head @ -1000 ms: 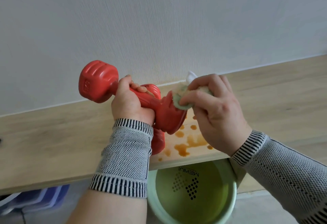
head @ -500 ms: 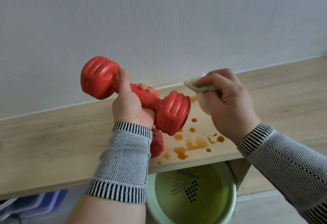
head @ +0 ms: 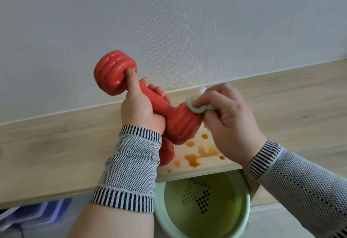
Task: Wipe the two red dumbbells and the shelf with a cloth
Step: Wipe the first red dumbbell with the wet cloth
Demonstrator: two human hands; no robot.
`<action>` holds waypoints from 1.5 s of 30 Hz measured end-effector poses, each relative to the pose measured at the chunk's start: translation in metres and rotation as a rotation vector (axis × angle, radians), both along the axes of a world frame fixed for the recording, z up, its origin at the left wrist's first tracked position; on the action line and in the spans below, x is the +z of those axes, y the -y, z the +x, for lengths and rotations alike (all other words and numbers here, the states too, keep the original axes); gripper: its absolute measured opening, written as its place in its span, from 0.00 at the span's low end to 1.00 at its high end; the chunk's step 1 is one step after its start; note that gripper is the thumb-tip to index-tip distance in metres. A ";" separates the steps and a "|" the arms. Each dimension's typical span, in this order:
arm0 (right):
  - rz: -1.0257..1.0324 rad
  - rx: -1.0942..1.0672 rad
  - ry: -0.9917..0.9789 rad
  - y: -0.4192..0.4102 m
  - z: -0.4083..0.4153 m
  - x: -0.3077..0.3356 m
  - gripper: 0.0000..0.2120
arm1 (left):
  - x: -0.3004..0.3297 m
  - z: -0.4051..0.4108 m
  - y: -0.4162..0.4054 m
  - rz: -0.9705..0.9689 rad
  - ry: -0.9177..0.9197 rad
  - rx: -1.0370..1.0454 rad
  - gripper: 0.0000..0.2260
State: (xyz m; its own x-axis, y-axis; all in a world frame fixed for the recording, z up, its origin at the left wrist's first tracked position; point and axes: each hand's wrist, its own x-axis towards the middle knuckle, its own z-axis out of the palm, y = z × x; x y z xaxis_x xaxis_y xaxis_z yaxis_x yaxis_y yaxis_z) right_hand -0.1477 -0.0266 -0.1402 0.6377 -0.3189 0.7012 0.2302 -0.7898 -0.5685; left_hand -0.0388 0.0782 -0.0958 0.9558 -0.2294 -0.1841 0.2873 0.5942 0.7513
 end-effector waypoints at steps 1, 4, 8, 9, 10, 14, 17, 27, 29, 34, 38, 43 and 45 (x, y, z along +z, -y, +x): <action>-0.068 -0.016 0.014 -0.002 -0.001 0.001 0.11 | -0.001 0.001 0.000 -0.005 -0.002 -0.001 0.17; -0.265 -0.011 0.082 -0.008 -0.005 0.005 0.11 | -0.003 0.004 -0.002 -0.051 -0.058 0.010 0.16; -0.406 0.016 0.135 -0.012 -0.005 0.002 0.11 | 0.000 0.003 -0.003 -0.058 -0.068 0.059 0.17; -0.387 0.021 0.125 -0.010 -0.005 0.001 0.11 | 0.001 0.002 -0.003 -0.066 -0.057 0.057 0.17; -0.350 0.029 0.107 -0.008 -0.004 0.000 0.11 | 0.002 0.001 -0.003 -0.082 -0.048 0.052 0.16; 0.108 0.068 0.038 0.000 -0.006 0.013 0.12 | 0.003 -0.003 -0.002 -0.156 -0.026 -0.011 0.13; 0.651 0.115 0.064 0.010 -0.009 0.031 0.11 | 0.005 -0.002 -0.004 -0.233 -0.030 -0.065 0.13; 0.751 0.162 0.023 0.021 -0.011 0.033 0.14 | 0.003 -0.003 -0.007 -0.277 0.007 -0.071 0.12; 0.537 0.169 0.013 0.016 -0.011 0.031 0.11 | 0.003 -0.003 -0.006 -0.262 0.007 -0.054 0.12; -0.004 0.093 -0.005 0.009 -0.006 0.014 0.12 | 0.001 -0.001 -0.002 -0.216 0.005 -0.033 0.12; -0.254 -0.001 0.050 0.007 -0.005 0.010 0.12 | 0.000 0.000 -0.002 -0.191 -0.015 -0.003 0.12; -0.375 -0.027 0.059 0.005 -0.004 0.008 0.12 | -0.001 0.000 -0.002 -0.162 -0.026 -0.013 0.11; -0.341 -0.057 0.048 0.012 -0.001 0.008 0.12 | 0.000 -0.001 -0.002 -0.162 -0.017 -0.020 0.11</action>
